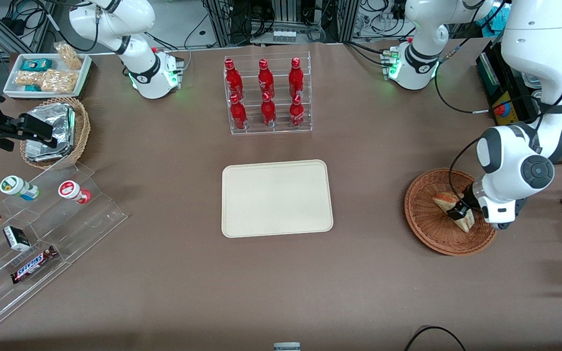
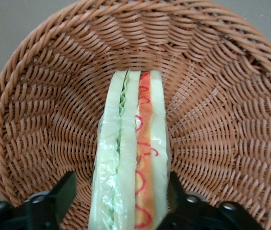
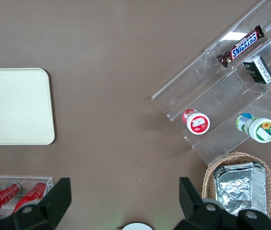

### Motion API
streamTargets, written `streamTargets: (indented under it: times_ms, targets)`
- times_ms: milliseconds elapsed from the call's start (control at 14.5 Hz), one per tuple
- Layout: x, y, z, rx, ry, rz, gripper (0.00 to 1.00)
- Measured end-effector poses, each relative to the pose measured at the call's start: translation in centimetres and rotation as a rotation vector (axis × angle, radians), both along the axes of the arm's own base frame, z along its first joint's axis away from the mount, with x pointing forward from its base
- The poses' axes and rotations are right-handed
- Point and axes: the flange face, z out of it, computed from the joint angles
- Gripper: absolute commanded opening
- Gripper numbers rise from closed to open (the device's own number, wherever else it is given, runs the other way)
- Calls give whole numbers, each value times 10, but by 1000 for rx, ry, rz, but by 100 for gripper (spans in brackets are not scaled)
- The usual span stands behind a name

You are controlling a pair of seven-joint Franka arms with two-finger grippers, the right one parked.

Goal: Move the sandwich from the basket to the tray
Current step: 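Lower the left gripper and close it on the wrapped sandwich, then lift the sandwich and carry it with the left gripper over the tray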

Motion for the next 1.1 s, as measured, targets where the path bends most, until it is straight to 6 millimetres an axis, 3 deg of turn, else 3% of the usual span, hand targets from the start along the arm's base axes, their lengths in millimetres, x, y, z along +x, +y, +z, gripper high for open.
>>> streamTargets:
  times_ms: [138,276,552,759,1103]
  targets:
    - [1,-2,5,-1,10,-2,3]
    - [4,-8,26,-5,36,-18,1]
    - [9,-59,85,-29,88,-255,4]
    - [11,-119,100,-60,73,-512,3]
    - [-9,-269,86,-132,67,-709,0]
